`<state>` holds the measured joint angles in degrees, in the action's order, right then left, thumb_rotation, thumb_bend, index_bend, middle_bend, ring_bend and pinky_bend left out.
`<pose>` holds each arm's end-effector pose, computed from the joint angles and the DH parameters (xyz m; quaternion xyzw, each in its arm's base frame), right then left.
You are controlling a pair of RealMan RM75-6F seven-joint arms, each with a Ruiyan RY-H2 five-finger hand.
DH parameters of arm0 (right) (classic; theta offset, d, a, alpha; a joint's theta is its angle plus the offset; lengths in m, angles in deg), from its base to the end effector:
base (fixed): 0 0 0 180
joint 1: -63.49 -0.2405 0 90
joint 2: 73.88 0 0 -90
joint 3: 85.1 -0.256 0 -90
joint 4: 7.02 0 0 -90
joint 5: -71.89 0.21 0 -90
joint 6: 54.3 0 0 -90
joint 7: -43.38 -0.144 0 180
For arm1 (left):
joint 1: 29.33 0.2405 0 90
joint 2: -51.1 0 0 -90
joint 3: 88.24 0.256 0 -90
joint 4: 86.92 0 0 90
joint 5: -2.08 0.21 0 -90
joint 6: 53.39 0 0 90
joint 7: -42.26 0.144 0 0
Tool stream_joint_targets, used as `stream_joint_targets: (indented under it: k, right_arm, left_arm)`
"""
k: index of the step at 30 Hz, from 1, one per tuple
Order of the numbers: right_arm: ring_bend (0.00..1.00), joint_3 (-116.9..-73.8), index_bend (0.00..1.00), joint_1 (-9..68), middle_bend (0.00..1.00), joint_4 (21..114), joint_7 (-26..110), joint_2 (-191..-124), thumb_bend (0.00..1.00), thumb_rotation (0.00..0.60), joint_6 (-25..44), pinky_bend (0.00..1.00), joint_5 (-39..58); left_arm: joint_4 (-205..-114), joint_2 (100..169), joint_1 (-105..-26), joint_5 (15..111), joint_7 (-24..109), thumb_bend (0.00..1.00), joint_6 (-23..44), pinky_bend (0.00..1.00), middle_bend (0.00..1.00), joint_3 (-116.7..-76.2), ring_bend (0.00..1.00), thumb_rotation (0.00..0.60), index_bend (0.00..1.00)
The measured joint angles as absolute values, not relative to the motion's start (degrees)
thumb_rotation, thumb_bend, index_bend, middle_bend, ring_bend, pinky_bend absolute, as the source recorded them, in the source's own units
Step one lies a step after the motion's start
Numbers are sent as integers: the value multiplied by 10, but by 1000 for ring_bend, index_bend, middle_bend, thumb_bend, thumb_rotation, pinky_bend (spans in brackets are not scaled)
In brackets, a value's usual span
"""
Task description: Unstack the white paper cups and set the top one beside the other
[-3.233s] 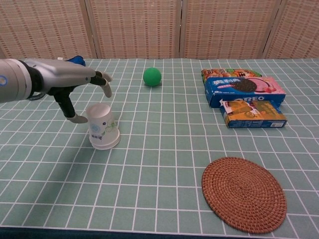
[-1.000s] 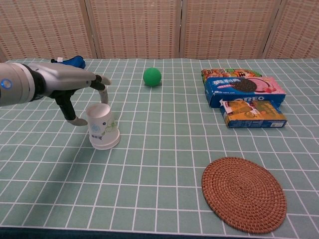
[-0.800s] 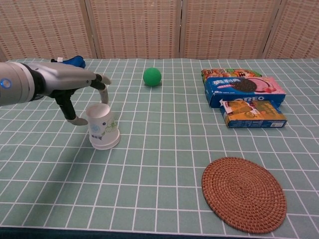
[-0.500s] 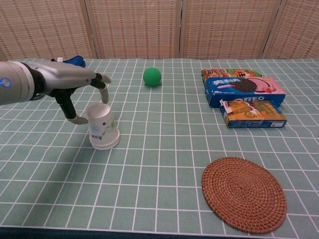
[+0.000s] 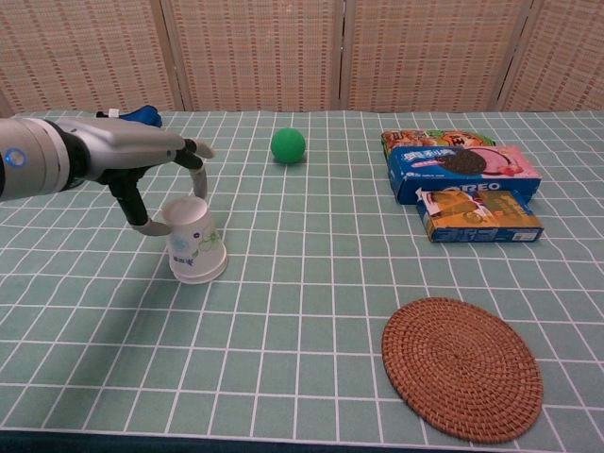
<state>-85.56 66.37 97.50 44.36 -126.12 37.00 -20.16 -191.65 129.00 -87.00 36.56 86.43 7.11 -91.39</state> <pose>-0.2855 -0.1313 0.2062 0.5892 -0.3825 0.3854 0.5983 -0.1080 0.3337 0.0131 -0.7986 -0.3331 -0.2339 0.4434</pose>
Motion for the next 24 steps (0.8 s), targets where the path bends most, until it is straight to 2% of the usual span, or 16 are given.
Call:
stream_joint_targets:
  k: [24]
  right_arm:
    - [0,-855,7,663,0,975,445,-1261,303,600,370,0,-203]
  left_arm:
    - [-1933,1286,-874,363,874,295,84,0,0,-916,0,600,420]
